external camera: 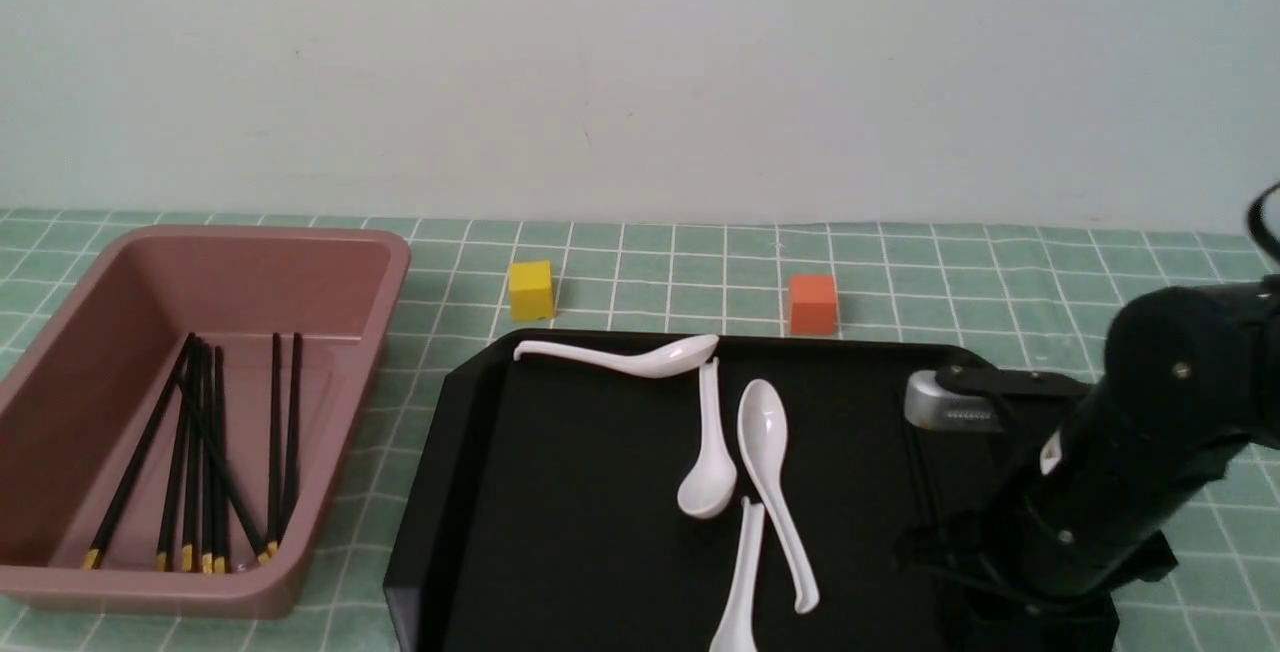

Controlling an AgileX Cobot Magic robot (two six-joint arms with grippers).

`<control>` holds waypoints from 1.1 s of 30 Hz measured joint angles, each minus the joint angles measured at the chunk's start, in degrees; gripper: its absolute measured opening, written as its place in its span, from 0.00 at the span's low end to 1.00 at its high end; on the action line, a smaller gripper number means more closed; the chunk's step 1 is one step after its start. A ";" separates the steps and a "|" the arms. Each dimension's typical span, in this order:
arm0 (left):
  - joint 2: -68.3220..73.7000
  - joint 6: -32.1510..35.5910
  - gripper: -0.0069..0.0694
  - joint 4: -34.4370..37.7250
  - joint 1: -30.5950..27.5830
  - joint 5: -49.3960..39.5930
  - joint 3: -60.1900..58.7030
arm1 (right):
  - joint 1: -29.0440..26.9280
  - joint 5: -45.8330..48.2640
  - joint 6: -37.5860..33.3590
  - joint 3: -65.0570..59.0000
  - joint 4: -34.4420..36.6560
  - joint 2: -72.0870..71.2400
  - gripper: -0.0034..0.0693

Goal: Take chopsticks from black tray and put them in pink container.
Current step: 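Move the gripper over the chopsticks on the black tray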

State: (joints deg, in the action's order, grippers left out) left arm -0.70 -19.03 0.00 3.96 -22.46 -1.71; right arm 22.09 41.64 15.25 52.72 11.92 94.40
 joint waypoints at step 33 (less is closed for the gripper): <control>0.00 0.00 0.40 0.00 0.00 0.00 0.00 | 1.96 12.43 10.95 11.40 -10.34 -0.84 0.20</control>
State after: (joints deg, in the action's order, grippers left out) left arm -0.70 -19.03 0.00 3.96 -22.46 -1.71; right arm 24.06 54.07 26.20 64.11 1.58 93.55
